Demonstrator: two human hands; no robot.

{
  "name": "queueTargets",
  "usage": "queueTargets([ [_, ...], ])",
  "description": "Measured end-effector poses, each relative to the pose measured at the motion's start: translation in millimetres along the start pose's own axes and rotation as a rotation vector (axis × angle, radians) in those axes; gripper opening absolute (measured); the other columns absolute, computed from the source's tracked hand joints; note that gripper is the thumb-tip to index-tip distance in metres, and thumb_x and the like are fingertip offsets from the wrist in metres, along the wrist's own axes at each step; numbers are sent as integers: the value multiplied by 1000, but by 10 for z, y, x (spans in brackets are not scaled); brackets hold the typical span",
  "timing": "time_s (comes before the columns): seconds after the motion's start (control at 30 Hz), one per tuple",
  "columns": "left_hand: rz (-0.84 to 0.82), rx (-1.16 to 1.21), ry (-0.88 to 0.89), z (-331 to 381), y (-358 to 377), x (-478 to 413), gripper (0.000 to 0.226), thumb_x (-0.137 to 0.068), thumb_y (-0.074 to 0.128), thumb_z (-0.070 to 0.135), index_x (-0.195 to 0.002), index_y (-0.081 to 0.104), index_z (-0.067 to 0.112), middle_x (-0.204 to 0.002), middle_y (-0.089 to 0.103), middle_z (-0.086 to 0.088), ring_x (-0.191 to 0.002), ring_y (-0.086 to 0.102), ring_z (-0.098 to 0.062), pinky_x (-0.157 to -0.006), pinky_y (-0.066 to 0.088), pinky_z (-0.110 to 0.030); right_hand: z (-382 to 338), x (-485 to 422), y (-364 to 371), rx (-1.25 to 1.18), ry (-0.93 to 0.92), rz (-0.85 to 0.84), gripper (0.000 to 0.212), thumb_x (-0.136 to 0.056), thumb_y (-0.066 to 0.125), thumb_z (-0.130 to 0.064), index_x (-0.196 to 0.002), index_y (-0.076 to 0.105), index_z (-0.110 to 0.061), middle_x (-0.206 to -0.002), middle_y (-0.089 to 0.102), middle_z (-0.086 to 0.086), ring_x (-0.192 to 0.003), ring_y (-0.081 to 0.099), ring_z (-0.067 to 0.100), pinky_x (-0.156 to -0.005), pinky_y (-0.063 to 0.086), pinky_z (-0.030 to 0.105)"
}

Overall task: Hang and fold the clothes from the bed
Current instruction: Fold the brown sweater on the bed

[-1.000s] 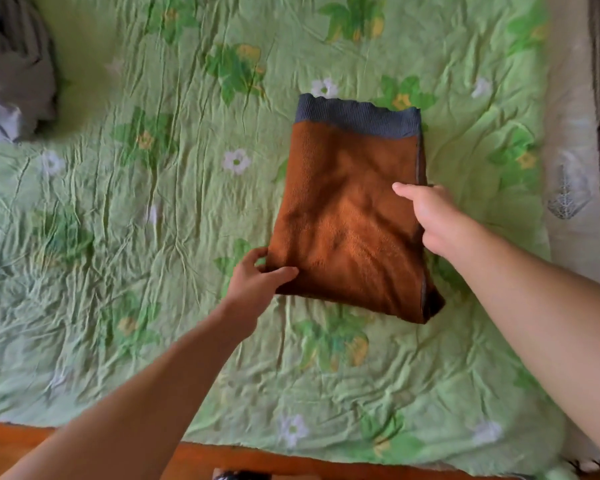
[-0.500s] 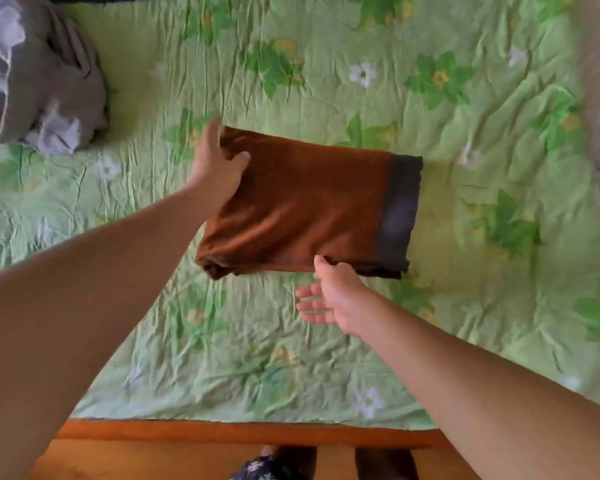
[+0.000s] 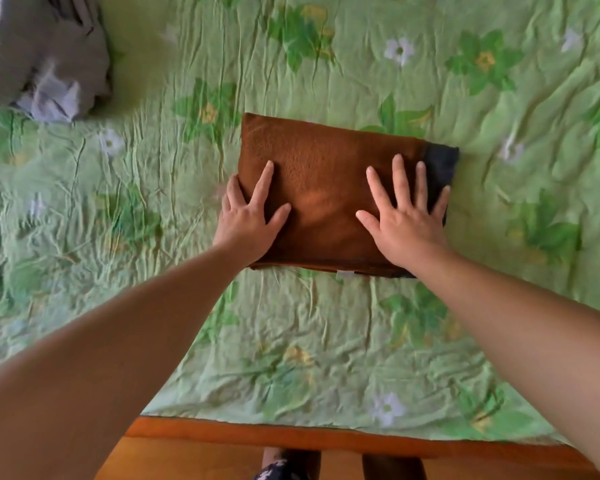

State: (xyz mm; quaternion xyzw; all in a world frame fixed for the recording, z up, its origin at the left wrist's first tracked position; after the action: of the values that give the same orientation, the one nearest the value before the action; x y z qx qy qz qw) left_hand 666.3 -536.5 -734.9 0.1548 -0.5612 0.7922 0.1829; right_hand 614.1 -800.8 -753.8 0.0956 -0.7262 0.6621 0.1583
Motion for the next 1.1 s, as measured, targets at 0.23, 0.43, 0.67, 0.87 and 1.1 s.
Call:
queueTargets([
  [0.23, -33, 129, -53, -54, -38, -90, 80, -91, 51, 66, -148, -5, 62, -160, 16, -20, -146, 22, -42, -116, 28, -58, 188, 127, -42, -355, 193, 270, 74, -94, 54, -59, -159, 24, -38, -167, 8, 19, -153, 12, 39, -119, 20, 63],
  [0.43, -140, 702, -384, -306, -446, -222, 86, -73, 82, 53, -145, 44, 25, -119, 66, -4, -99, 69, -21, -90, 58, -43, 621, 225, -34, -1191, 804, 103, 81, -73, 87, -35, -142, 46, -21, -137, 59, 5, -121, 61, 24, -98, 51, 42],
  [0.67, -278, 907, -397, -90, -493, -40, 61, -77, 84, 36, -130, 56, 20, -116, 71, -7, -99, 72, -27, -86, 59, -47, 555, 266, -236, -1402, 784, -190, 55, -73, 84, -29, -119, 59, -13, -110, 67, 6, -93, 66, 24, -75, 50, 33],
  [0.87, -290, 757, -285, 329, -967, 415, 50, -86, 76, 38, -125, 48, 26, -115, 63, -2, -102, 66, -23, -89, 56, -42, 572, 901, -872, -1091, 680, -12, 36, -87, 74, -31, -114, 58, -12, -114, 62, 8, -102, 60, 27, -86, 47, 37],
  [1.1, -289, 501, -53, 1407, -1389, 1340, 63, -86, 75, 41, -135, 47, 16, -121, 59, -4, -99, 59, -21, -84, 51, -37, 945, 2286, -1973, -921, 679, 122, 59, -98, 61, -14, -149, 31, -9, -116, 62, 16, -107, 63, 41, -85, 50, 43],
])
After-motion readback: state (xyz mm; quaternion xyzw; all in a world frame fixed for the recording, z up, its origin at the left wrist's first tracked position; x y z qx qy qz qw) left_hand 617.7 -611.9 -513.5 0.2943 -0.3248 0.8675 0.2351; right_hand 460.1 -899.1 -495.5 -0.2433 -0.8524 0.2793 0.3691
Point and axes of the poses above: each hand's wrist, its own x-axis away from the middle knuckle, its own y-axis out of the palm, z = x × y, the point moved 5 cm from there along -x, towards the middle knuckle
